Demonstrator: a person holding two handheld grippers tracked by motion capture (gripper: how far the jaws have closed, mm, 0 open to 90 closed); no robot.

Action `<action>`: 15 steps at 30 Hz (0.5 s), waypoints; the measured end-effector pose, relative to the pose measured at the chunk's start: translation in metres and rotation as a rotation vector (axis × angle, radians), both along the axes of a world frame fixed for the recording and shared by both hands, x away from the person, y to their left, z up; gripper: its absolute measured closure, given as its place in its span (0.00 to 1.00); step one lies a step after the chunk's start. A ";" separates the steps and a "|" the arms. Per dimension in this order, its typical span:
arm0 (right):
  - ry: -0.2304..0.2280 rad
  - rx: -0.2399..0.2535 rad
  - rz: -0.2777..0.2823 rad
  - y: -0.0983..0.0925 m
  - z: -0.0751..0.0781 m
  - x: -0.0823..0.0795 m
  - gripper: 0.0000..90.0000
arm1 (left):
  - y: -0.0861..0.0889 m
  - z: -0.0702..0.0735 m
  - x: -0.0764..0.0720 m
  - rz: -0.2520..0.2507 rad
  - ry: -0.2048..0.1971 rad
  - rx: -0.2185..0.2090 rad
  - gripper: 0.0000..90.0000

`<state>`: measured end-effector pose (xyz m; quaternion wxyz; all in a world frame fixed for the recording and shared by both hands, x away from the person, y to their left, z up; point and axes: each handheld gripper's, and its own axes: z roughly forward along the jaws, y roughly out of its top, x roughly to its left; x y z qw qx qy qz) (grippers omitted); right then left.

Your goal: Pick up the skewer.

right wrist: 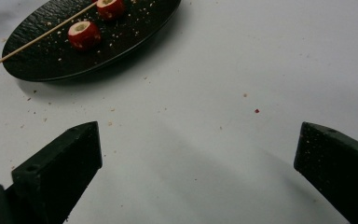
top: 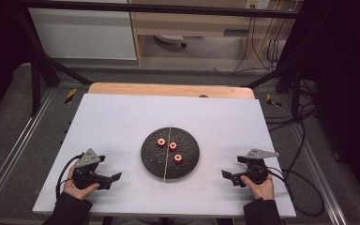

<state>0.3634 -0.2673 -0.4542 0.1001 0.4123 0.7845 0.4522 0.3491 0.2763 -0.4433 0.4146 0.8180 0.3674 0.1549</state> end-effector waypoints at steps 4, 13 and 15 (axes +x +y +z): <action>0.000 0.000 0.002 0.000 0.000 0.000 0.02 | -0.002 0.000 0.000 -0.003 0.006 -0.002 0.04; 0.005 0.001 -0.002 0.001 -0.001 0.000 0.02 | -0.008 0.003 0.000 -0.023 0.009 -0.001 0.03; 0.012 0.003 -0.002 0.002 -0.001 0.000 0.02 | -0.010 0.003 0.001 -0.023 0.011 0.004 0.03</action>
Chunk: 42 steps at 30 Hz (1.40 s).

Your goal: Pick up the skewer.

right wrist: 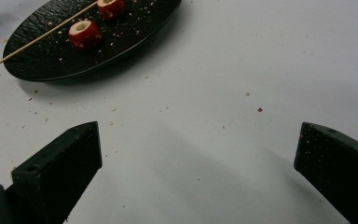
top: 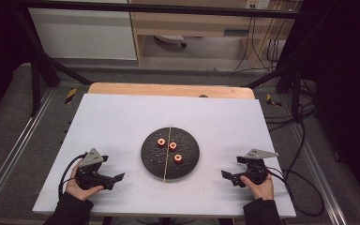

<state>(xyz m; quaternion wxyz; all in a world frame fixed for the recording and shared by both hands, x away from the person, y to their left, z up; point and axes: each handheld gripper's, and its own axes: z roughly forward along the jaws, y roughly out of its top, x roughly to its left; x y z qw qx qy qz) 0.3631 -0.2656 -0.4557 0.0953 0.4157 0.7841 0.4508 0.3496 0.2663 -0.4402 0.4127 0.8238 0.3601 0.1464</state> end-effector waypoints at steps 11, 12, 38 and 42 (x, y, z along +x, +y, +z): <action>-0.001 -0.002 -0.003 0.000 0.000 0.000 0.01 | -0.008 0.007 0.000 0.005 -0.001 -0.010 0.09; -0.001 -0.004 -0.004 0.000 0.000 0.000 0.01 | -0.010 0.008 0.000 0.003 -0.001 -0.009 0.10; -0.001 -0.006 -0.002 0.000 0.000 0.000 0.01 | -0.065 0.030 0.008 -0.054 0.026 -0.027 0.73; 0.001 -0.006 -0.004 0.000 0.000 0.000 0.01 | -0.074 0.033 0.008 -0.070 0.026 -0.032 0.83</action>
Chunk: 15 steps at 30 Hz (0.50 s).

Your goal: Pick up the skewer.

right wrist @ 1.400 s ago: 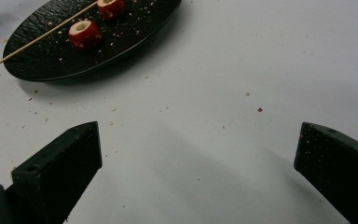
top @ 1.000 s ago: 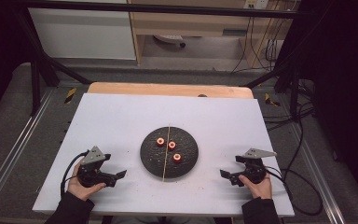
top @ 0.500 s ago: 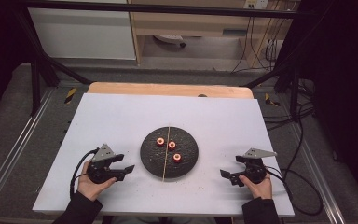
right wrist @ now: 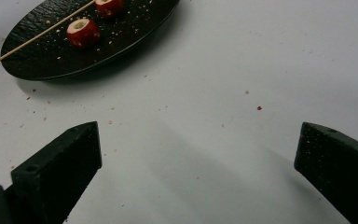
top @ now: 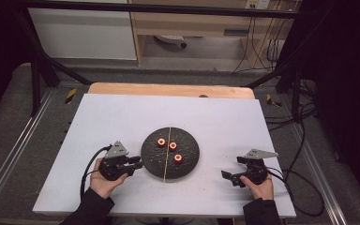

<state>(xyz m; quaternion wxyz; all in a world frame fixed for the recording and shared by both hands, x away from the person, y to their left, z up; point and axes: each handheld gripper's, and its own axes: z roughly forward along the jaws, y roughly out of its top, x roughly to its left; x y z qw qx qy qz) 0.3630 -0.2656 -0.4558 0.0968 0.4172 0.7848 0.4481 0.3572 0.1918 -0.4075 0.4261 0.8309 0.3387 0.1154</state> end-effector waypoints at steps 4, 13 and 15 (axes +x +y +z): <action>0.000 0.003 0.000 0.000 0.000 0.000 0.02 | -0.013 0.001 0.001 -0.026 0.004 0.004 0.91; -0.001 -0.001 0.002 0.000 0.000 0.000 0.02 | -0.041 -0.001 0.003 -0.067 0.026 0.005 1.00; -0.002 -0.001 0.002 0.000 0.000 0.000 0.02 | -0.051 -0.003 0.004 -0.084 0.034 0.007 1.00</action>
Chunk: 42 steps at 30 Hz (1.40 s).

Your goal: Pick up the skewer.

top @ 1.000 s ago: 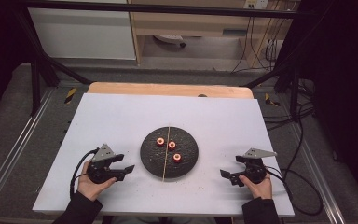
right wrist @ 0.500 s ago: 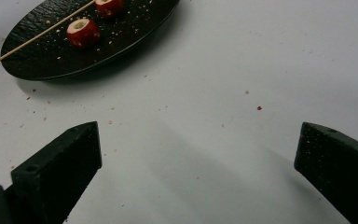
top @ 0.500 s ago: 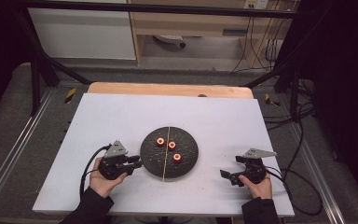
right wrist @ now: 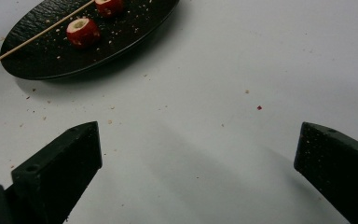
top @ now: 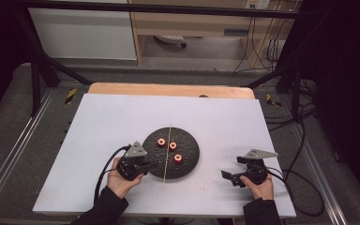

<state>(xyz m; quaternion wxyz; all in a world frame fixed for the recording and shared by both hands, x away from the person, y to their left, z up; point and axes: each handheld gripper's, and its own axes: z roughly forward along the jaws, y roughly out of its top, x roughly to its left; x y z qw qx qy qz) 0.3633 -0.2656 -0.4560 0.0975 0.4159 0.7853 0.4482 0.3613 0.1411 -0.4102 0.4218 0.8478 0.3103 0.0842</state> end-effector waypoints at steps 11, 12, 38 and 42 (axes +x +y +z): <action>0.001 -0.001 0.001 0.000 0.000 0.000 0.02 | -0.034 -0.013 0.002 -0.045 0.034 0.047 1.00; 0.001 -0.001 0.001 0.000 0.000 0.000 0.02 | -0.036 -0.014 0.002 -0.049 0.037 0.056 1.00; 0.002 0.003 -0.004 0.000 0.000 0.000 0.02 | 0.001 -0.014 0.005 0.051 0.024 0.125 1.00; 0.002 0.001 -0.004 0.000 0.000 0.000 0.02 | 0.005 -0.015 0.008 0.070 0.026 0.126 1.00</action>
